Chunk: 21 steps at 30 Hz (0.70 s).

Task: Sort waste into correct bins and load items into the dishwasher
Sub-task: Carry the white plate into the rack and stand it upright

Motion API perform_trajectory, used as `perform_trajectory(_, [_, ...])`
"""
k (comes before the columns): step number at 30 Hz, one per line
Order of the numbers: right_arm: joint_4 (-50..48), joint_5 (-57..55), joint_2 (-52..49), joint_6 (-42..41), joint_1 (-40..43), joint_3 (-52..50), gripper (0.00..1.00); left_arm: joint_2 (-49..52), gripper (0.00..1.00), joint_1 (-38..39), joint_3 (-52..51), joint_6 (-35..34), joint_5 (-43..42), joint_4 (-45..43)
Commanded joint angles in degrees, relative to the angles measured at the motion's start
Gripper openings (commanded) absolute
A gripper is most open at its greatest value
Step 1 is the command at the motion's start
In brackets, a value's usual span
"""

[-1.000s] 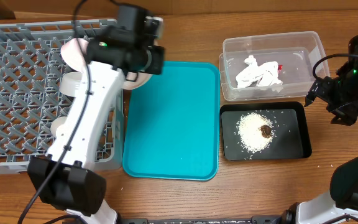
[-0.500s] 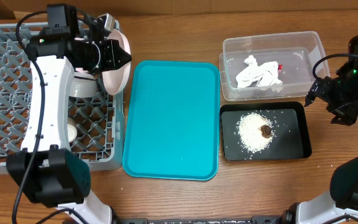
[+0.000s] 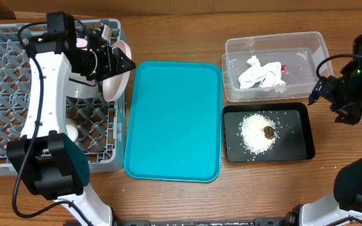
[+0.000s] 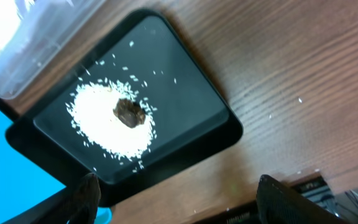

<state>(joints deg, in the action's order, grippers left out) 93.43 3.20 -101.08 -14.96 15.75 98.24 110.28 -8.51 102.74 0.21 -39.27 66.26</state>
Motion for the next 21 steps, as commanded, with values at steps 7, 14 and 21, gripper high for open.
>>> perform_trajectory(7, [-4.1,4.9,2.1,0.0,0.0,0.2,0.84,-1.2,0.65,-0.6,0.5,0.5,1.4,0.2])
perform_trajectory(14, [-7.5,8.7,2.1,3.8,-0.8,0.2,0.87,-5.9,0.8,-0.4,0.5,0.4,5.9,0.3])
perform_trajectory(21, [-20.2,10.4,2.1,9.0,-10.3,0.2,0.97,-12.7,1.0,1.0,0.5,-3.6,24.0,3.5])
